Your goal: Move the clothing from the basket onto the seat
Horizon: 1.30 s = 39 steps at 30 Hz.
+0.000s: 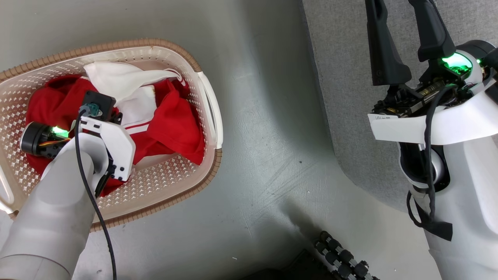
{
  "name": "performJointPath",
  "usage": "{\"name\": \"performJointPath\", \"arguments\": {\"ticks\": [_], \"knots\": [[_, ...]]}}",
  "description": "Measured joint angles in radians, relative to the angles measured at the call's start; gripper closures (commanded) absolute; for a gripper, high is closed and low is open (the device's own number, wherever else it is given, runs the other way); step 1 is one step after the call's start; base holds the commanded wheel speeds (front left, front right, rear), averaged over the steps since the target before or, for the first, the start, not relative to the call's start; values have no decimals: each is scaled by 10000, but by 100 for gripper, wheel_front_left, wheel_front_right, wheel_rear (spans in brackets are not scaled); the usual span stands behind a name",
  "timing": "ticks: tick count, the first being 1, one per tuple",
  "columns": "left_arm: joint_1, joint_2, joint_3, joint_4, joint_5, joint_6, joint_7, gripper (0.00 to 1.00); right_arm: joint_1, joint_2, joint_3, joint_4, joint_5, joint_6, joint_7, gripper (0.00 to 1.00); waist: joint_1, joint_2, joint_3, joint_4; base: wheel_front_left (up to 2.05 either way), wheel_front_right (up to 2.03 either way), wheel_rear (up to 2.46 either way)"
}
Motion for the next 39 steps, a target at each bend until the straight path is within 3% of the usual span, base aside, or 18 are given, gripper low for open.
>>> {"name": "performJointPath", "arguments": {"ticks": [11, 32, 39], "knots": [[-68, -36, -100, -15, -79, -163, -464, 100, -32, 0, -153, -4, 0, 0, 0, 0, 0, 0, -226, 61, 0, 0, 0], [211, -31, -138, -614, -970, -431, -2403, 100, -236, -2, -416, 282, -259, 0, -2, 0, 0, 0, -1151, 480, 0, 0, 0], [735, -192, -673, -1216, -1578, -431, -2731, 100, -226, -2, -543, 497, -543, 0, -2, 0, 0, 0, -1688, 694, 0, 0, 0]]}}
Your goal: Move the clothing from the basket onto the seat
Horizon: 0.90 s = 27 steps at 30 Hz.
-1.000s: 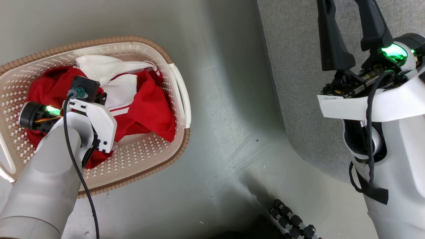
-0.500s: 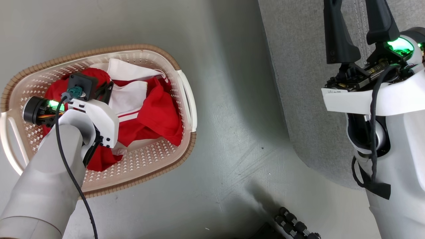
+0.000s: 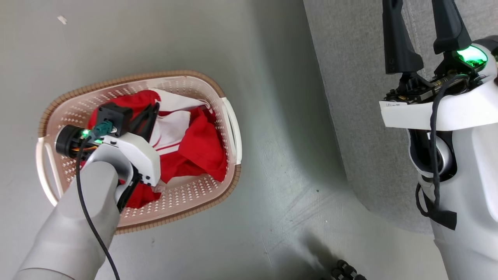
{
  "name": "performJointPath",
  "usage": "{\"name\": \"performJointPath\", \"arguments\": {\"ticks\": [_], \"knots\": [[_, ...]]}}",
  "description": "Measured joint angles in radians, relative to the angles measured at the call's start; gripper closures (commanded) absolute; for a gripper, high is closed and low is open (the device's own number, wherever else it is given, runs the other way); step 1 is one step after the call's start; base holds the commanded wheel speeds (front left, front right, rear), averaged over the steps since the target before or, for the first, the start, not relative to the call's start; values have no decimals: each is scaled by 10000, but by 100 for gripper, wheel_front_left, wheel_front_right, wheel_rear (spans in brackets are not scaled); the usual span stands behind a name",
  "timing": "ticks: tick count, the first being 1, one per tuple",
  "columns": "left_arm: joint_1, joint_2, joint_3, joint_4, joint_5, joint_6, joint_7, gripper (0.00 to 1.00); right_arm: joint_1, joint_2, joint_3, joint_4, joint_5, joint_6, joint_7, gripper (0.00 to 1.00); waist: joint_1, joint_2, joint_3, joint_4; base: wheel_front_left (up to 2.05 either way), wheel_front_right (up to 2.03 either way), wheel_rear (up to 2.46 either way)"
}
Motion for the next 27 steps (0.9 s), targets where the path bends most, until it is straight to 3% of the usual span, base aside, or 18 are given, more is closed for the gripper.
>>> {"name": "performJointPath", "arguments": {"ticks": [16, 27], "knots": [[987, 341, -460, -1988, -1331, 0, -251, 100, 626, -4, -222, 694, -313, 0, 0, 0, -1, 0, -1468, 628, 0, 0, 0], [1722, 614, -274, -3701, -1954, 0, -259, 100, 1188, -8, -286, 1103, -443, 0, 0, 0, -1, 0, -2496, 1102, 0, 0, 0]]}}
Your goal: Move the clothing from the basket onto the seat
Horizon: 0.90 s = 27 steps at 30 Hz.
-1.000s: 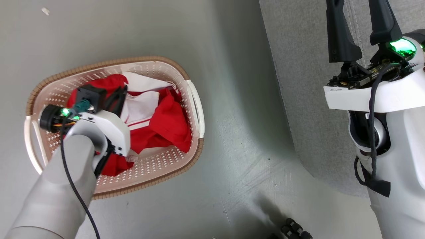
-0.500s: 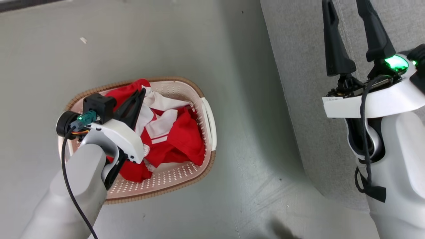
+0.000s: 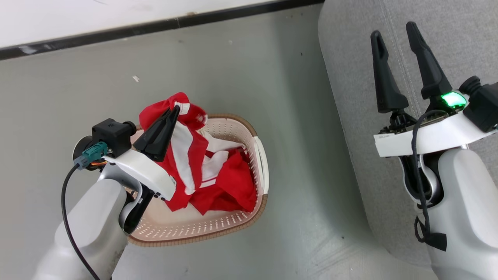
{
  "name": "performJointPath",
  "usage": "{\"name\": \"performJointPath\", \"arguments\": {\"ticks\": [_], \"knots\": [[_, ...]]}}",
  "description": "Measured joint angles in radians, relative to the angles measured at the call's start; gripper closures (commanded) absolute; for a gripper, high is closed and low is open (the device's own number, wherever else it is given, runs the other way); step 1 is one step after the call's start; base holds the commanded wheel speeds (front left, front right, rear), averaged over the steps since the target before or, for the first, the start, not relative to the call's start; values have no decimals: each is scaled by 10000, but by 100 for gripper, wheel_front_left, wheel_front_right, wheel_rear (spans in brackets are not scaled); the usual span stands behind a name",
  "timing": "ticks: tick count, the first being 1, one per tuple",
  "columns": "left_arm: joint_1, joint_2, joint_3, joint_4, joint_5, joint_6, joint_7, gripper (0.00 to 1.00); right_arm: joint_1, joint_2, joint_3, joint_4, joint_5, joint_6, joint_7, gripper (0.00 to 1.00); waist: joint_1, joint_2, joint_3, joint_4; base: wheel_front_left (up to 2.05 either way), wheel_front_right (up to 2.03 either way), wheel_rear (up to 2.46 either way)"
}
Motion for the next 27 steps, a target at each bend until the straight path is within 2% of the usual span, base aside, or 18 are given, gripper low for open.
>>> {"name": "performJointPath", "arguments": {"ticks": [16, 17, 18, 19, 22, 25, 27], "knots": [[1234, 104, 171, -1927, -268, 0, -6, 100, 806, 0, 71, 435, -297, 0, 0, 0, 0, 0, -1472, 621, 0, 0, 0], [1300, 105, 182, -1996, -270, 0, -6, 84, 866, -2, 69, 449, -299, 0, 0, 0, 0, 0, -1565, 651, 0, 0, 0], [1360, 105, 194, -2056, -272, 0, -6, 48, 931, 0, 73, 472, -299, 0, 0, 0, 0, 0, -1658, 679, 0, 0, 0], [1425, 111, 190, -2100, -272, 0, -6, 24, 981, 0, 71, 516, -299, 0, 0, 0, 0, 0, -1755, 707, 0, 0, 0], [1597, 117, 186, -2201, -309, 0, -6, 22, 1183, 0, 50, 587, -307, 0, 0, 0, 0, 0, -2040, 782, 0, 0, 0], [1817, 142, 155, -2259, -412, -2, -6, 3, 1392, 0, -12, 629, -307, 0, 0, 0, 0, 0, -2318, 845, 0, 0, 0], [1991, 190, 123, -2265, -476, -4, -6, 0, 1599, 0, -75, 667, -309, 0, 0, 0, 0, 0, -2590, 900, 0, 0, 0]]}}
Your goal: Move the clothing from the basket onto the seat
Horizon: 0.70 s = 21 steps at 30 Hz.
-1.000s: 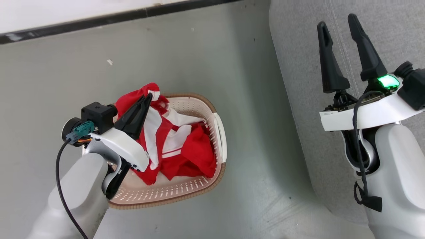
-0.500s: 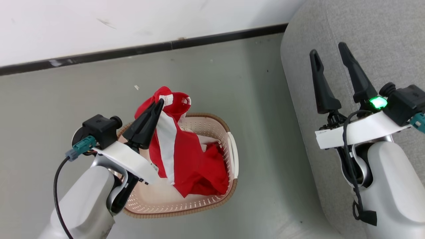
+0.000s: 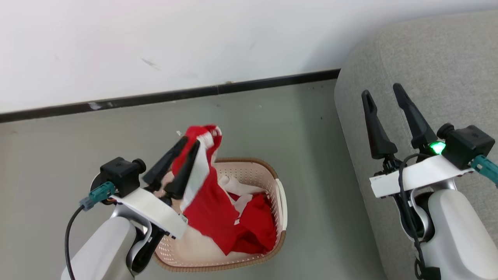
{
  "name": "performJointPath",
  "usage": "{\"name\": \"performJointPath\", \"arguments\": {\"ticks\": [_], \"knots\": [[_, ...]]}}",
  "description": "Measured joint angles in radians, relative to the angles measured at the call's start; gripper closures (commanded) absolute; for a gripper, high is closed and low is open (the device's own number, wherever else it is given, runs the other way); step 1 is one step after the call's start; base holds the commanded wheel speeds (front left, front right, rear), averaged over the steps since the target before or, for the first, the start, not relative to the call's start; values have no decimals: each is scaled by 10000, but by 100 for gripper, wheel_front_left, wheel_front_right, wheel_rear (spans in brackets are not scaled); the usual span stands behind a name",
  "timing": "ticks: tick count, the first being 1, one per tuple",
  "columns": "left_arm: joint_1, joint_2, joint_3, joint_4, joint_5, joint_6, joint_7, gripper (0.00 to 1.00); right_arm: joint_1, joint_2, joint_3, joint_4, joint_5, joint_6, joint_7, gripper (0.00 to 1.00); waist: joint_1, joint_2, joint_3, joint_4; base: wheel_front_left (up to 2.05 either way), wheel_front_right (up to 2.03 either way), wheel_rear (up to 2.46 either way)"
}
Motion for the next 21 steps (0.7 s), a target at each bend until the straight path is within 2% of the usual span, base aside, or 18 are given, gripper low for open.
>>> {"name": "performJointPath", "arguments": {"ticks": [17, 21], "knots": [[126, 244, 270, -84, -115, 13, 0, 0, 965, 4, -263, 63, -2, 0, 2, 0, 0, 0, -1111, 252, 0, 0, 0], [274, 334, 568, -215, -130, 188, 0, 0, 1081, -23, -286, 56, -42, 0, 2, 0, 0, 0, -1303, 302, 0, 0, 0]]}}
